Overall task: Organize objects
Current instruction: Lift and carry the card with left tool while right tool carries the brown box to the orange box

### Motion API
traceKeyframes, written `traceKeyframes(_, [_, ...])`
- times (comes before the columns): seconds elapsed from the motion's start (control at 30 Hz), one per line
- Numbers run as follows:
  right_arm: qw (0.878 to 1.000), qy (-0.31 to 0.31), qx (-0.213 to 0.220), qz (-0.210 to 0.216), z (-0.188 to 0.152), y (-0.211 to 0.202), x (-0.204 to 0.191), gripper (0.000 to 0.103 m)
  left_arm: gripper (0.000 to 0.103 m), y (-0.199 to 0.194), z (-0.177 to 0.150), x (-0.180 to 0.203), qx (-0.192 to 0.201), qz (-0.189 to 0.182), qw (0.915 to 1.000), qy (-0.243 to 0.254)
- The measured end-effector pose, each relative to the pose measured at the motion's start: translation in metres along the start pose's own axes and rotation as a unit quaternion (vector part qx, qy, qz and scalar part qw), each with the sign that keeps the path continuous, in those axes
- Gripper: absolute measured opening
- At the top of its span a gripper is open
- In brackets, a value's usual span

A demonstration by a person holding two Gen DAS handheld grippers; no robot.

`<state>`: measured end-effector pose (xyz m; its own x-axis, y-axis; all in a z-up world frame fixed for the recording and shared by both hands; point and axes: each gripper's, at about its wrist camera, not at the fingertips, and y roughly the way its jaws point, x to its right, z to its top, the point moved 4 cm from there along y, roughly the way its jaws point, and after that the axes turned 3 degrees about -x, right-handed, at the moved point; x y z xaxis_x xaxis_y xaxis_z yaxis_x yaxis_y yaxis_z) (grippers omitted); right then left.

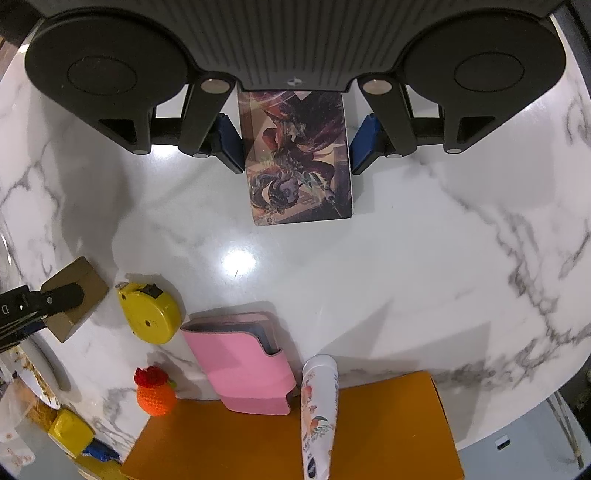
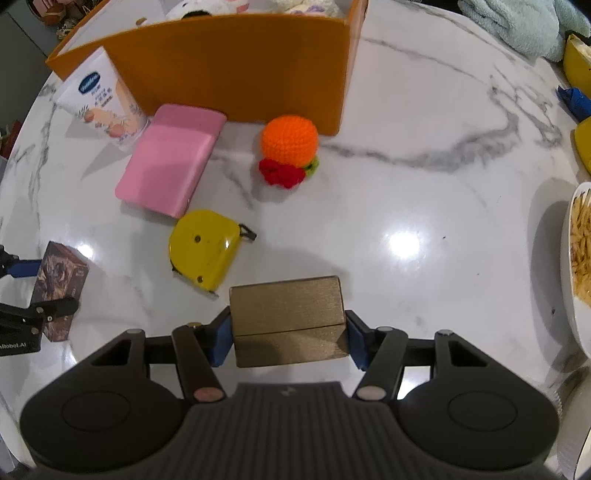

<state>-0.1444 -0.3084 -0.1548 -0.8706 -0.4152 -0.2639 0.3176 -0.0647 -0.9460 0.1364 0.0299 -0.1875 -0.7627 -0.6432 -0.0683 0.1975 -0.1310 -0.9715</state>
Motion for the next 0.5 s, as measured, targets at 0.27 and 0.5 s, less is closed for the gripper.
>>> traceKeyframes(0.27, [1.000,-0.009,0.004,-0.009,-0.004,0.000,-0.004,0.062,0.069,-0.004,-0.009,0.000,0.007,0.010,0.9999,0.006])
traceKeyframes(0.5, [1.000,-0.006,0.007,-0.008,-0.010,-0.006,-0.004,0.062,0.068,-0.017,-0.018,-0.003,0.014,0.004,0.9999,0.000])
